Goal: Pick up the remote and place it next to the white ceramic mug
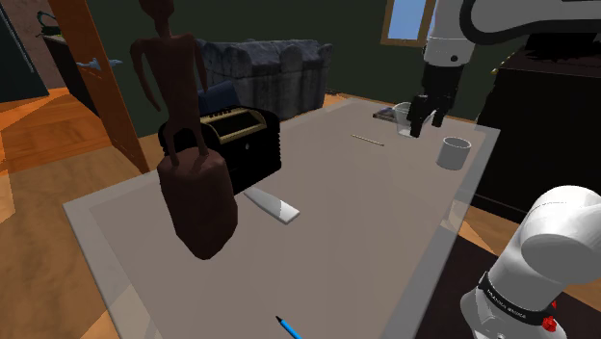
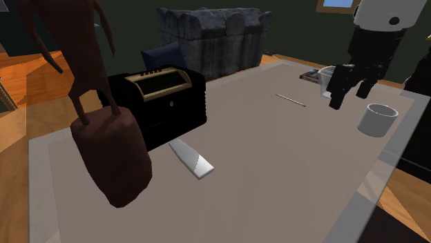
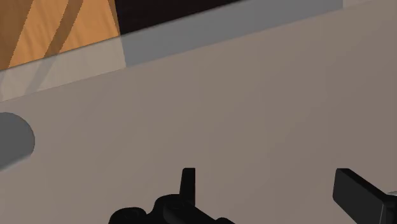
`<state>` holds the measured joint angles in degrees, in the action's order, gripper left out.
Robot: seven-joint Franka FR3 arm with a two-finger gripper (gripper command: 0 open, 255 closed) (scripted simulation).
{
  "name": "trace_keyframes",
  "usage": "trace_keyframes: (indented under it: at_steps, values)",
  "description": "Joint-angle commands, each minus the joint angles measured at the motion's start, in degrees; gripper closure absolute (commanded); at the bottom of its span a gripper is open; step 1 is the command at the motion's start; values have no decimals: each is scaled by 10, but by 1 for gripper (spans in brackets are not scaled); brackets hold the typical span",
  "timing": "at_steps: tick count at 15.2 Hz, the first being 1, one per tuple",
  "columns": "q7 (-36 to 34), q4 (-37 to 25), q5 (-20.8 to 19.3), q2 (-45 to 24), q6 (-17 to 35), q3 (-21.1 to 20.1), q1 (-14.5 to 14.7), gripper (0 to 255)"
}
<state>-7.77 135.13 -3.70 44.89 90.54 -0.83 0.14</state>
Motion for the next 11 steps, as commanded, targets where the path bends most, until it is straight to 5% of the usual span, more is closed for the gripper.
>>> trace_keyframes:
  at_steps: [1,11]
  values:
    - [0,0,0,0,0,0,0,0]
    - [-40,-27,33,-167,135,-55,33,0]
